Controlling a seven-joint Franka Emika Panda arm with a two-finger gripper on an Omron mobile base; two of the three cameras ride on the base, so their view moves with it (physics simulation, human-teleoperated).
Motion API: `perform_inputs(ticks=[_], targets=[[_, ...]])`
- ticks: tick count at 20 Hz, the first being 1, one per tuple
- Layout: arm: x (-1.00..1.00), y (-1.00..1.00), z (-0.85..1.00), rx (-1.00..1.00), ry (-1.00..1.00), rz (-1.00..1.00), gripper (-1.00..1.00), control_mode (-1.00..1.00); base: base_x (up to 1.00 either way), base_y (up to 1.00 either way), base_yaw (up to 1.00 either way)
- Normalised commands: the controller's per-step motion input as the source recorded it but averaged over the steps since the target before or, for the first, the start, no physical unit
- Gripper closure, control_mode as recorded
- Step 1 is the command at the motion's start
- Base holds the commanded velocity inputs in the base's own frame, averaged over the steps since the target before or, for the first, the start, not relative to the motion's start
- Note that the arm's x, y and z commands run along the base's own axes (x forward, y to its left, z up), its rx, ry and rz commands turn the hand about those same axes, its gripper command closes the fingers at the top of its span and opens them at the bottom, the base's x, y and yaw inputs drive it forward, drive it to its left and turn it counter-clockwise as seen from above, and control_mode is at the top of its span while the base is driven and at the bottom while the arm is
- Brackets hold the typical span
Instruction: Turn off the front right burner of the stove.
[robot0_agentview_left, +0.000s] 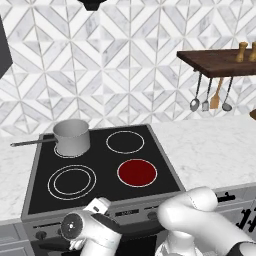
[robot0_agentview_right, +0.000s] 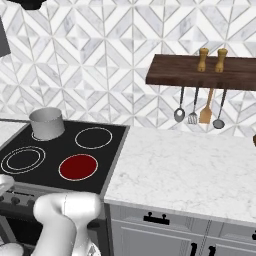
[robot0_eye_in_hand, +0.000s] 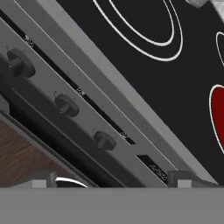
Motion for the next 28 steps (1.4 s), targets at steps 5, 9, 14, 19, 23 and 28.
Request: perform_inputs(ticks=[5,9,14,19,23,28], targets=[[0.0,0.0,-0.33,0.0,-0.06,0.0,-1.0,-1.0,0.0,0.0,0.0],[0.01,0.0,-0.64,-0.07,0.02,-0.03,-1.0,-1.0,0.0,0.0,0.0],[0.24,-0.12,-0.42,-0.01,0.01,-0.1,-1.0,-1.0,0.0,0.0,0.0],[0.4,-0.14,-0.2,0.0,0.0,-0.1,-1.0,-1.0,0.0,0.0,0.0],[0.14,0.0,-0.29,0.0,0.0,-0.02,-1.0,-1.0,0.0,0.0,0.0],[0.11,-0.01,-0.27,0.0,0.0,-0.01,-1.0,-1.0,0.0,0.0,0.0]])
